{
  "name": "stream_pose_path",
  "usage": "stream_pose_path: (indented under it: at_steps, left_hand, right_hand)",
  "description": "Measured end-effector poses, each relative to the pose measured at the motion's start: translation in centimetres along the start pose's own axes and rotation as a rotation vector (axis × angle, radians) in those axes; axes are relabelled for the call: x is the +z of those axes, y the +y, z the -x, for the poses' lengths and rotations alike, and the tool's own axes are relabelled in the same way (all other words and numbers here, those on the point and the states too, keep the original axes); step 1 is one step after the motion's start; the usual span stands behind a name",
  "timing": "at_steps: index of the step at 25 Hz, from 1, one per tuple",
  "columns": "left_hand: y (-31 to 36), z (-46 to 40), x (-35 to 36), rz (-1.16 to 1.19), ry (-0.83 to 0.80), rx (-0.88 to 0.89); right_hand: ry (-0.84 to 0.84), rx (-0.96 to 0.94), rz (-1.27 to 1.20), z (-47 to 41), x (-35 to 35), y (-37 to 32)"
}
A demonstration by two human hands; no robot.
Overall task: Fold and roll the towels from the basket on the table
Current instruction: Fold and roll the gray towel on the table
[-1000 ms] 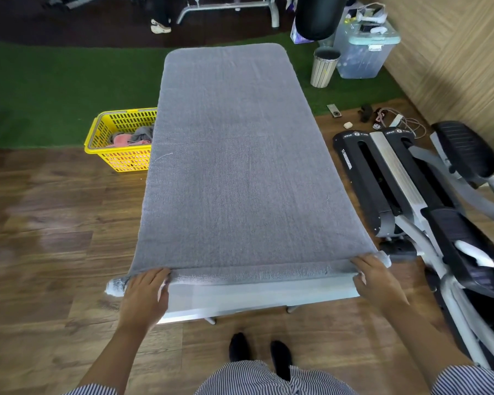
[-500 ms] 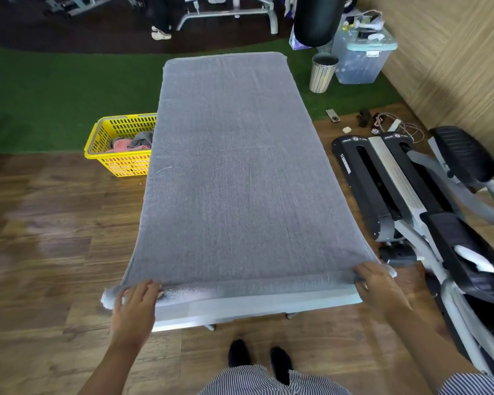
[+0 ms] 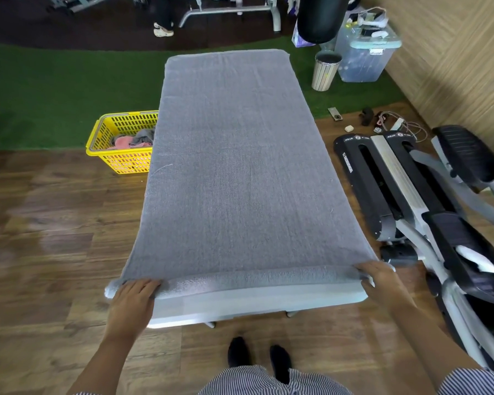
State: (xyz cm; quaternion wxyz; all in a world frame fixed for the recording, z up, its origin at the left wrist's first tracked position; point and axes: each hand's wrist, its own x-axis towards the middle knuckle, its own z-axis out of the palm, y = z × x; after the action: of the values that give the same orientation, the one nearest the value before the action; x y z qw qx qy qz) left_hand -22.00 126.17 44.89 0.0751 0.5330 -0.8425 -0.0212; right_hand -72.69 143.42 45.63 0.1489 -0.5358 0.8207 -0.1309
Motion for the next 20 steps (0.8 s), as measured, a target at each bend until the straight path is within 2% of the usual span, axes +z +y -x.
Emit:
stream_pose_path:
  at_steps: [6,9,11,15,18,20]
  left_hand:
    - [-1.3,1.8,-0.5,-0.065,-0.059,-0.021]
    - [-2.1,1.8,-0.5,-0.085,-0.102,-0.047]
    - [-2.0,1.8,-0.4,-0.08,-0.089,-0.019]
    - [-1.0,1.8,-0.1,-0.051,-0.002,-0.04]
    - [-0.4,2.0,0.1,-0.017,0.057,-0.079]
    - [0.0,2.5,0.2,0.049,0.077,-0.169]
  right_hand:
    - [-0.02,-0.109,0.133,-0.5,0.5,0.6]
    - [-0.055,-0.006,0.139,-0.5,0.6,0.7]
    - [0.0,-0.009,0.165,-0.4,1.1,0.0]
    - [-0.009,-0.226,0.192,0.6,4.0,-5.6]
    - [-0.036,-0.449,0.162,0.8,7.5,-13.0]
    - [-0.056,-0.608,0.152,0.5,10.2,-18.7]
